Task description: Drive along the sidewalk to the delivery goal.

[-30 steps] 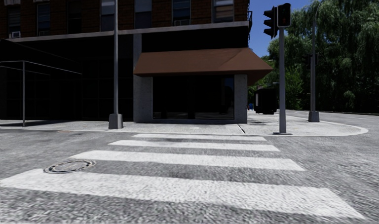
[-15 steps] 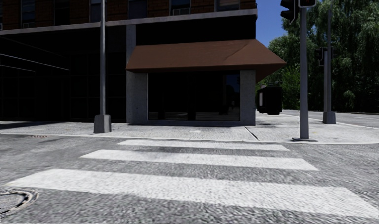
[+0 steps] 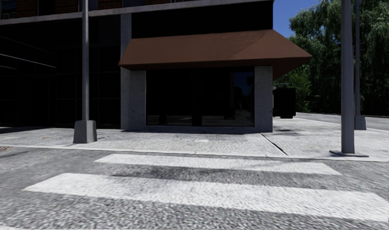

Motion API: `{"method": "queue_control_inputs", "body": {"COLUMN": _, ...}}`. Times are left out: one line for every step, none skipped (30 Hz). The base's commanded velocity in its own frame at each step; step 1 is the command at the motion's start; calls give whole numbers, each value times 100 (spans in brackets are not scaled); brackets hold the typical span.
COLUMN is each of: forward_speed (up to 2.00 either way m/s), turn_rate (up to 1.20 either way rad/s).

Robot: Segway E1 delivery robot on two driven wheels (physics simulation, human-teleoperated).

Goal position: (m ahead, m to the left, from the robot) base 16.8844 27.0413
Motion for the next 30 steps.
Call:
{"method": "queue_control_inputs", "body": {"forward_speed": 200, "turn_rate": 0}}
{"method": "queue_control_inputs", "body": {"forward_speed": 200, "turn_rate": 0}}
{"method": "queue_control_inputs", "body": {"forward_speed": 200, "turn_rate": 0}}
{"method": "queue_control_inputs", "body": {"forward_speed": 200, "turn_rate": 0}}
{"method": "queue_control_inputs", "body": {"forward_speed": 200, "turn_rate": 0}}
{"method": "queue_control_inputs", "body": {"forward_speed": 200, "turn_rate": 0}}
{"method": "queue_control_inputs", "body": {"forward_speed": 200, "turn_rate": 0}}
{"method": "queue_control_inputs", "body": {"forward_speed": 200, "turn_rate": 0}}
{"method": "queue_control_inputs", "body": {"forward_speed": 200, "turn_rate": 0}}
{"method": "queue_control_inputs", "body": {"forward_speed": 200, "turn_rate": 0}}
{"method": "queue_control_inputs", "body": {"forward_speed": 200, "turn_rate": 0}}
{"method": "queue_control_inputs", "body": {"forward_speed": 200, "turn_rate": 0}}
{"method": "queue_control_inputs", "body": {"forward_speed": 200, "turn_rate": 0}}
{"method": "queue_control_inputs", "body": {"forward_speed": 200, "turn_rate": 0}}
{"method": "queue_control_inputs", "body": {"forward_speed": 200, "turn_rate": 0}}
{"method": "queue_control_inputs", "body": {"forward_speed": 200, "turn_rate": 0}}
{"method": "queue_control_inputs", "body": {"forward_speed": 200, "turn_rate": 0}}
{"method": "queue_control_inputs", "body": {"forward_speed": 200, "turn_rate": 0}}
{"method": "queue_control_inputs", "body": {"forward_speed": 200, "turn_rate": 0}}
{"method": "queue_control_inputs", "body": {"forward_speed": 200, "turn_rate": 0}}
{"method": "queue_control_inputs", "body": {"forward_speed": 200, "turn_rate": 0}}
{"method": "queue_control_inputs", "body": {"forward_speed": 200, "turn_rate": 0}}
{"method": "queue_control_inputs", "body": {"forward_speed": 200, "turn_rate": 0}}
{"method": "queue_control_inputs", "body": {"forward_speed": 200, "turn_rate": 0}}
{"method": "queue_control_inputs", "body": {"forward_speed": 200, "turn_rate": 0}}
{"method": "queue_control_inputs", "body": {"forward_speed": 200, "turn_rate": 0}}
{"method": "queue_control_inputs", "body": {"forward_speed": 200, "turn_rate": 0}}
{"method": "queue_control_inputs", "body": {"forward_speed": 200, "turn_rate": 0}}
{"method": "queue_control_inputs", "body": {"forward_speed": 200, "turn_rate": 0}}
{"method": "queue_control_inputs", "body": {"forward_speed": 200, "turn_rate": 2}}
